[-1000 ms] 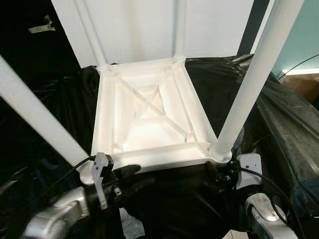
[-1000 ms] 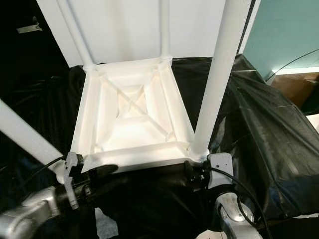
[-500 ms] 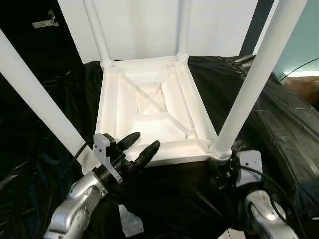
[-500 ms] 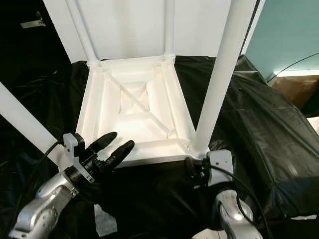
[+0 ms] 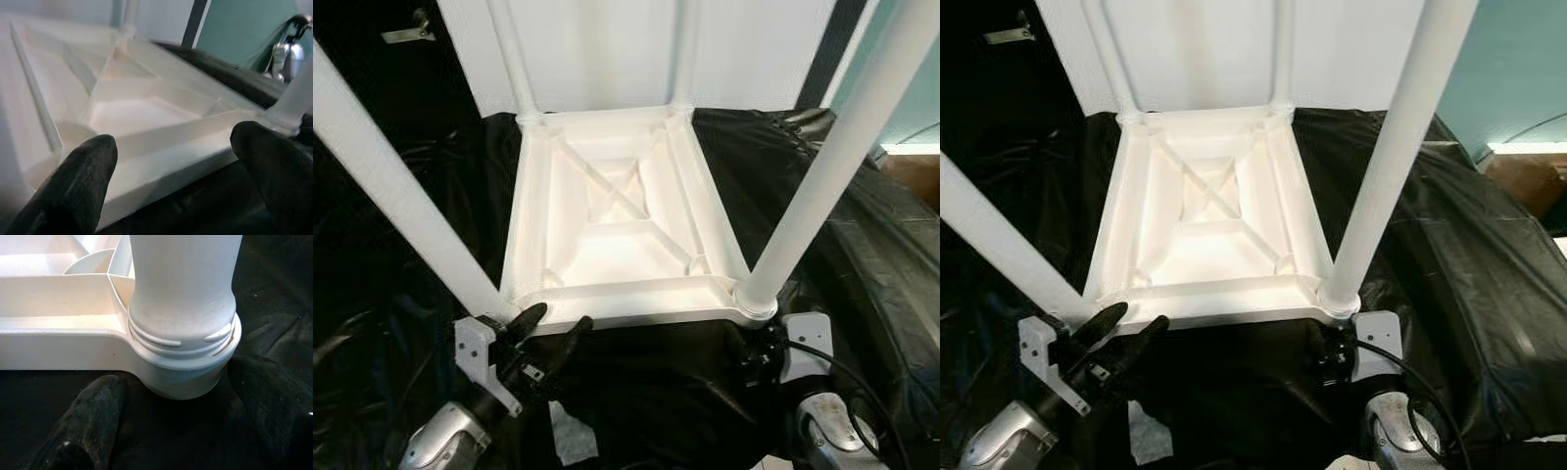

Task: Building children table

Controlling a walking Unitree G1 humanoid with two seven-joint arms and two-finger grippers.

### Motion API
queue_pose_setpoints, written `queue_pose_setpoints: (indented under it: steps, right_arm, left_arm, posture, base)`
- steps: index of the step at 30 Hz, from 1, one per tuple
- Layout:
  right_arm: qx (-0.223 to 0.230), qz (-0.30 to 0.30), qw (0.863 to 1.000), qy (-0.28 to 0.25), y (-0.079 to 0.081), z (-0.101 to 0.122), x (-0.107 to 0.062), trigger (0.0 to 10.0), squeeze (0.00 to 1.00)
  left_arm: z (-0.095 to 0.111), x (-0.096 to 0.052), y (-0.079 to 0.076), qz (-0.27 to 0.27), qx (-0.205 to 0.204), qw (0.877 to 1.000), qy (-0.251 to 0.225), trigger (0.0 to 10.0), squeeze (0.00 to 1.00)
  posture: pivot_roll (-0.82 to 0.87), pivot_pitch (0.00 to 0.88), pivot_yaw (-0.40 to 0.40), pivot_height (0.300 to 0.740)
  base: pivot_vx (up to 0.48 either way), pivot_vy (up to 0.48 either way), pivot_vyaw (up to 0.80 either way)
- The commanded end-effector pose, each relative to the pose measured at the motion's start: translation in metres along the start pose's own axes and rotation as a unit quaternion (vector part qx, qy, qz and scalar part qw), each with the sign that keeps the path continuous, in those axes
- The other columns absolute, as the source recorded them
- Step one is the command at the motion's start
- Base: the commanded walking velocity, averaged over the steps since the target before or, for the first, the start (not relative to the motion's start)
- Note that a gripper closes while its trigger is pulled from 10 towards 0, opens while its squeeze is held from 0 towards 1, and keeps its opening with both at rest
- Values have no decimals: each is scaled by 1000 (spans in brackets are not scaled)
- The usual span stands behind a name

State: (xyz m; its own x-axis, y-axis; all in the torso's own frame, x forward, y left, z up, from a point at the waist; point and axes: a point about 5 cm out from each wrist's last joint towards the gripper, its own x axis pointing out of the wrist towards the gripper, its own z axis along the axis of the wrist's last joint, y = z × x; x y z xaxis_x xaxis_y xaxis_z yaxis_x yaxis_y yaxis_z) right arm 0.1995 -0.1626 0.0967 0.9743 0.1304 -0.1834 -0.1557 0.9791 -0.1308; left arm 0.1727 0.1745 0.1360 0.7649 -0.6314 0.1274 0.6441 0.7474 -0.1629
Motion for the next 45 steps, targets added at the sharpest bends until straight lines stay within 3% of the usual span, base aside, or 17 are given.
queue_pose_setpoints:
  steps: [1, 4, 5, 6, 15, 18, 23, 24, 28, 30, 33, 36, 45]
  right_arm:
    - [-3, 13, 1000, 0, 3, -1, 3, 10000, 0]
    - [-3, 21, 1000, -1, 5, -1, 5, 10000, 0]
    - [-3, 24, 1000, -2, 6, 0, 7, 10000, 0]
    - [-3, 25, 1000, -2, 6, 0, 8, 10000, 0]
    - [-3, 35, 999, -2, 7, -1, 13, 10000, 0]
    - [-2, 42, 999, -4, 10, -1, 16, 10000, 0]
    - [-1, 45, 999, -4, 10, -1, 18, 10000, 0]
    - [-1, 46, 999, -4, 11, -1, 19, 10000, 0]
    - [0, 47, 999, -5, 11, -2, 19, 10000, 0]
    - [2, 42, 999, -6, 11, -2, 20, 10000, 0]
    - [3, 40, 999, -6, 11, -2, 20, 10000, 0]
    - [5, 34, 999, -6, 11, -2, 19, 10000, 0]
    - [8, 20, 1000, -3, 9, -4, 14, 10000, 0]
  left_arm:
    - [7, -3, -5, -29, 9, 999, -10, 10000, 0]
    - [7, -10, -4, -3, 23, 1000, -6, 10000, 0]
    - [6, -20, 7, 66, 47, 997, -10, 10000, 0]
    - [6, -24, 11, 88, 54, 995, -11, 10000, 0]
    - [6, -47, 2, 74, 42, 996, 33, 10000, 0]
    - [10, -54, 15, 140, 72, 987, 25, 10000, 0]
    - [17, -56, 30, 202, 83, 976, -2, 10000, 0]
    - [30, -52, 43, 250, 84, 963, -48, 10000, 0]
    - [46, -45, 54, 283, 87, 951, -88, 10000, 0]
    - [59, -31, 67, 299, 108, 941, -114, 10000, 0]
    - [60, -24, 68, 287, 107, 944, -119, 10000, 0]
    - [59, -1, 62, 242, 95, 957, -131, 10000, 0]
    - [49, 18, 52, 175, 92, 975, -100, 10000, 0]
  posture:
    - [54, 55, -24, 740]
    - [65, 53, -28, 740]
    - [73, 52, -30, 740]
    - [86, 49, -38, 740]
    - [116, 42, -49, 740]
    - [137, 41, -59, 740]
    - [138, 44, -61, 740]
    - [136, 44, -63, 740]
    - [132, 43, -60, 740]
    - [120, 39, -55, 740]
    - [111, 38, -52, 740]
    - [91, 36, -43, 740]
    - [61, 42, -31, 740]
  base:
    - [0, 0, 0]
    - [0, 0, 0]
    - [0, 0, 0]
    - [0, 0, 0]
    - [0, 0, 0]
    - [0, 0, 0]
    - [0, 0, 0]
    - [0, 0, 0]
    - [0, 0, 0]
    - [0, 0, 0]
    - [0, 0, 0]
    - [0, 0, 0]
    - [0, 0, 0]
